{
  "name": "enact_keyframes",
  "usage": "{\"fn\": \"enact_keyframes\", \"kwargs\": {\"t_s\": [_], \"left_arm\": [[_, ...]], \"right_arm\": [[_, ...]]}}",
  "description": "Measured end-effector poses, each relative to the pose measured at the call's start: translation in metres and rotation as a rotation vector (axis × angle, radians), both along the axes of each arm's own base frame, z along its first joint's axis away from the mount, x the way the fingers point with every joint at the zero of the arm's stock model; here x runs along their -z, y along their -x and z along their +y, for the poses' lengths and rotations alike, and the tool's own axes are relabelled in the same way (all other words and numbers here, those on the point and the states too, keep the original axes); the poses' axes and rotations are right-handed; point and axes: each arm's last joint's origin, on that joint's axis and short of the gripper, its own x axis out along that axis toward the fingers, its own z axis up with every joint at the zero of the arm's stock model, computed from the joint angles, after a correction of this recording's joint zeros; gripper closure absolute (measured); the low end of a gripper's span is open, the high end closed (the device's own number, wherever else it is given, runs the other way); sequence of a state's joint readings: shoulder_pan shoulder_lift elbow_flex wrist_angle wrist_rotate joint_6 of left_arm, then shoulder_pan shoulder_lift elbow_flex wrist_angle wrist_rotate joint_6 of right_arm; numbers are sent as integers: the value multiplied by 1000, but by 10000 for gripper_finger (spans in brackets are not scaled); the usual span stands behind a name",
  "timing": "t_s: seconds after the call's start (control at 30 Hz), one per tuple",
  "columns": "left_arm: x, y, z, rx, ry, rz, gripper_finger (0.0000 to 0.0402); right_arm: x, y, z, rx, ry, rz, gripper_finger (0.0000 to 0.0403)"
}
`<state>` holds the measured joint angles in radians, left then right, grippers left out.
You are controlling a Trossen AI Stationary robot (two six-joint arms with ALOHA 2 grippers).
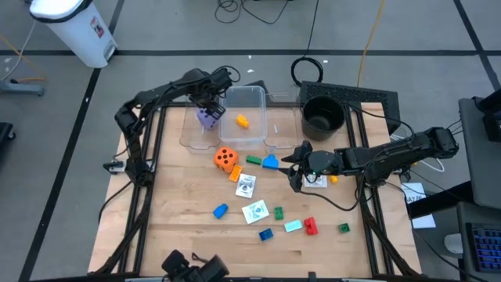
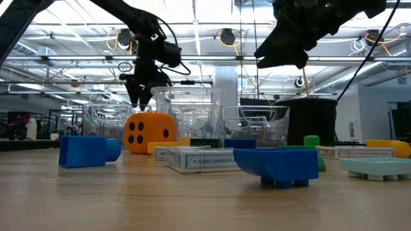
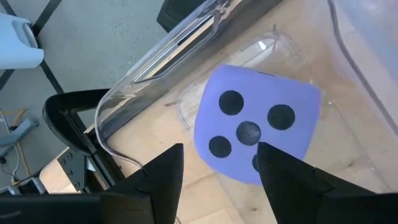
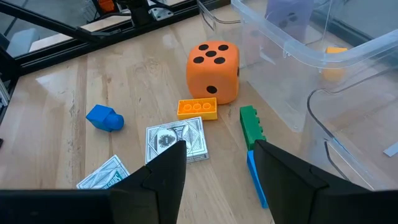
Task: Pick & Place Toys
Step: Put the brown playing card box into the right transparent bin
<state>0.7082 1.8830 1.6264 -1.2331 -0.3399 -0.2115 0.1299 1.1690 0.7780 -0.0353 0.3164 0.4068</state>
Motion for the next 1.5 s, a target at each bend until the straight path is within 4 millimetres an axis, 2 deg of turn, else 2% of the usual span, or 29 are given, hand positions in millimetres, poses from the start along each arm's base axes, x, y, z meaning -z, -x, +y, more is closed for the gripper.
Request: {"fn": "enact_keyframes", "kwargs": {"t_s": [0.13, 0.3, 0.5, 0.67, 0.77, 0.87, 1.07, 1.23, 1.37, 1.5], "left_arm": [[-16, 4, -6, 41, -9, -51, 192], [-53, 15, -19, 117, -10, -250, 192], [-118, 32, -37, 159, -91, -724, 192], [-180, 44, -59, 321, -216, -1161, 192], [-209, 45, -76, 430, -292, -1357, 192], [-228, 38, -95, 529, -330, -1499, 192], [-240, 8, -135, 707, -316, -1675, 192], [-235, -15, -164, 793, -298, -1782, 192], [-225, -25, -179, 773, -297, -1842, 192], [-202, -36, -190, 733, -243, -1891, 192]], "right_arm": [[0, 0, 0, 0, 0, 0, 222], [-1, 0, 0, -2, 6, -5, 222], [-4, -3, -4, 18, -4, -48, 222], [-8, -4, -4, 12, -3, -89, 222], [-8, -4, -4, 13, -9, -91, 222], [-8, -4, -4, 12, -10, -91, 222], [-8, -4, -4, 12, -11, -91, 222], [-8, -4, -4, 11, -11, -90, 222], [-8, -4, -4, 11, -11, -90, 222], [-8, -4, -4, 11, -11, -90, 222]]}}
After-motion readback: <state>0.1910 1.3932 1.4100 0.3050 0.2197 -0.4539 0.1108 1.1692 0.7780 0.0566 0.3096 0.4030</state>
